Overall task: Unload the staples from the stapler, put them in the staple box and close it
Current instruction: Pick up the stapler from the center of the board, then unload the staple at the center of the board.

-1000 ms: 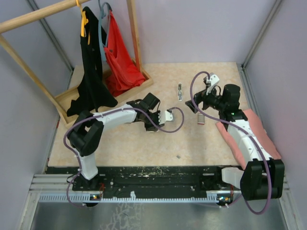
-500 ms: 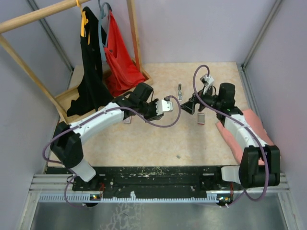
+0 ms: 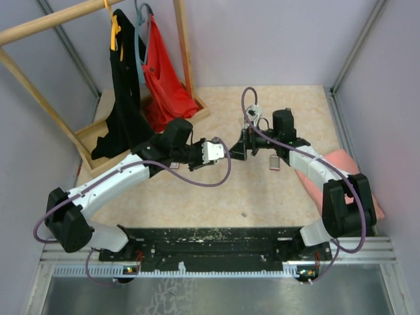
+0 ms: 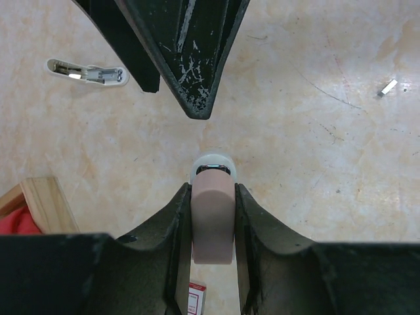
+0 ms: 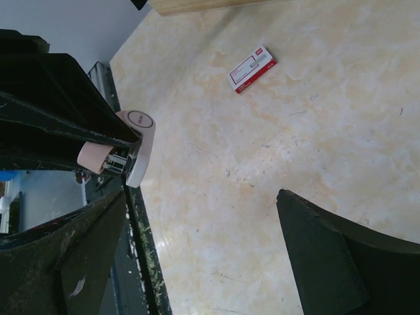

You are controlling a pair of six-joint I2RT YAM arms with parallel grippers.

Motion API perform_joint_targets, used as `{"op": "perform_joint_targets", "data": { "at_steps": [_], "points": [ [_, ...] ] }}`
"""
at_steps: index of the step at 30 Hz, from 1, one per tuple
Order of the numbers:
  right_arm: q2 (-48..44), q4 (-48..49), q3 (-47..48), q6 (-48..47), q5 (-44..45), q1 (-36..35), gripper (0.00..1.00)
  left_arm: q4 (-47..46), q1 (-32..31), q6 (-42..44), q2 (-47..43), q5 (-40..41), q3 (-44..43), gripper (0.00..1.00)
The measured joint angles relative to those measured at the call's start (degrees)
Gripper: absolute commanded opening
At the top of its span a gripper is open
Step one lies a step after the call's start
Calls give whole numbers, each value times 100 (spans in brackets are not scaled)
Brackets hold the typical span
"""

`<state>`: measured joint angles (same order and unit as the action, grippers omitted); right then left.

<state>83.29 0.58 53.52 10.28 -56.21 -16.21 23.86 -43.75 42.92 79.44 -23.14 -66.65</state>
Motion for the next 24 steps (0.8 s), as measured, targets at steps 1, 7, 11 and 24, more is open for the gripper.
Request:
{"op": "perform_joint_targets", "data": {
  "at_steps": [1, 7, 11, 24],
  "points": [
    [31, 33, -7, 57, -35, -20, 96, -9, 0, 0, -2, -39, 17, 0],
    [42, 514, -251, 433, -229, -66, 86, -46, 0, -2, 7, -214, 37, 0],
    [42, 699, -334, 584, -297, -138, 77, -48, 0, -2, 90, -313, 35, 0],
    [317, 1161, -407, 1099, -557, -337, 55, -42, 0, -48, 199, -461, 9, 0]
  ]
}}
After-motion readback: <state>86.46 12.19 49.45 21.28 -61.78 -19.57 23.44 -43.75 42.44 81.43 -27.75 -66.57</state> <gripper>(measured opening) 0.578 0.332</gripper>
